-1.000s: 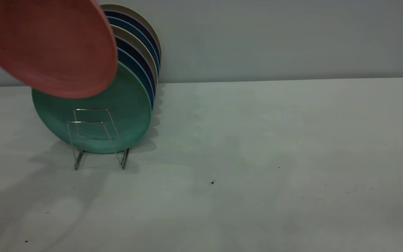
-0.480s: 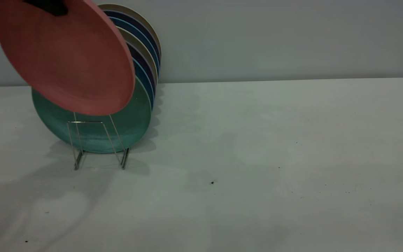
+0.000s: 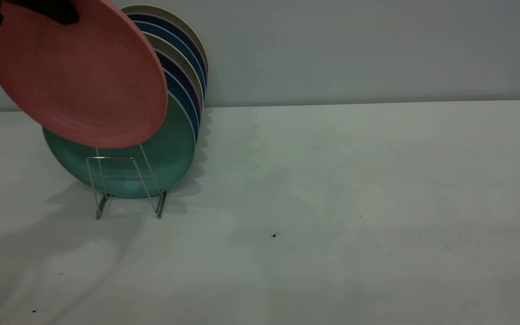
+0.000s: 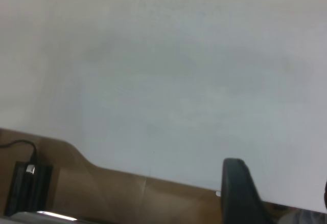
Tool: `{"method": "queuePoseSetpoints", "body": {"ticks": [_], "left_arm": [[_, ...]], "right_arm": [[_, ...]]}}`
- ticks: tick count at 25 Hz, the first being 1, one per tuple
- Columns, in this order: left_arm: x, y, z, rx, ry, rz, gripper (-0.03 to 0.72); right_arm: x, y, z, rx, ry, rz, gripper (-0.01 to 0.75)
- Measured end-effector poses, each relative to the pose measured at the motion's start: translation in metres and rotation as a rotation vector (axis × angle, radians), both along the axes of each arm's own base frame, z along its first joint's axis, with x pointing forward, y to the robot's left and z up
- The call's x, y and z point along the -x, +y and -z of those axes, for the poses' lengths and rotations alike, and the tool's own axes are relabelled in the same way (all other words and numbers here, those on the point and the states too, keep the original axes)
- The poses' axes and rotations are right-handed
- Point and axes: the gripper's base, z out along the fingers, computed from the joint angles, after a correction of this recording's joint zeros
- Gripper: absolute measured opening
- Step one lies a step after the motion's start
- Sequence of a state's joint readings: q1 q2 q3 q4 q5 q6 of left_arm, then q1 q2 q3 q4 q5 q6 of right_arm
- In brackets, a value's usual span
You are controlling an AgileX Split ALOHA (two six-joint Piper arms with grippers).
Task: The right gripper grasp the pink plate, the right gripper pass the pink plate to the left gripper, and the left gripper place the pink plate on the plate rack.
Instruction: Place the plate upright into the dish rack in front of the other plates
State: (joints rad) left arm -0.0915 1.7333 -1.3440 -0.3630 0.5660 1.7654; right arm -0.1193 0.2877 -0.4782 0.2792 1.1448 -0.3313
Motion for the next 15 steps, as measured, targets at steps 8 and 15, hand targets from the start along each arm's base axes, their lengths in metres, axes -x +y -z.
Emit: {"method": "queuePoseSetpoints", "body": {"ticks": [8, 15], "left_arm": [[-0.007, 0.0, 0.014, -0.004, 0.02, -0.007, 0.095], [-0.01, 0.0, 0.022, -0.006, 0.042, -0.007, 0.095]], "right_arm": [[0.0, 0.0, 0.0, -0.004, 0.001, 0.007, 0.413], [0.0, 0.0, 0.001, -0.005, 0.005, 0.009, 0.413]]}}
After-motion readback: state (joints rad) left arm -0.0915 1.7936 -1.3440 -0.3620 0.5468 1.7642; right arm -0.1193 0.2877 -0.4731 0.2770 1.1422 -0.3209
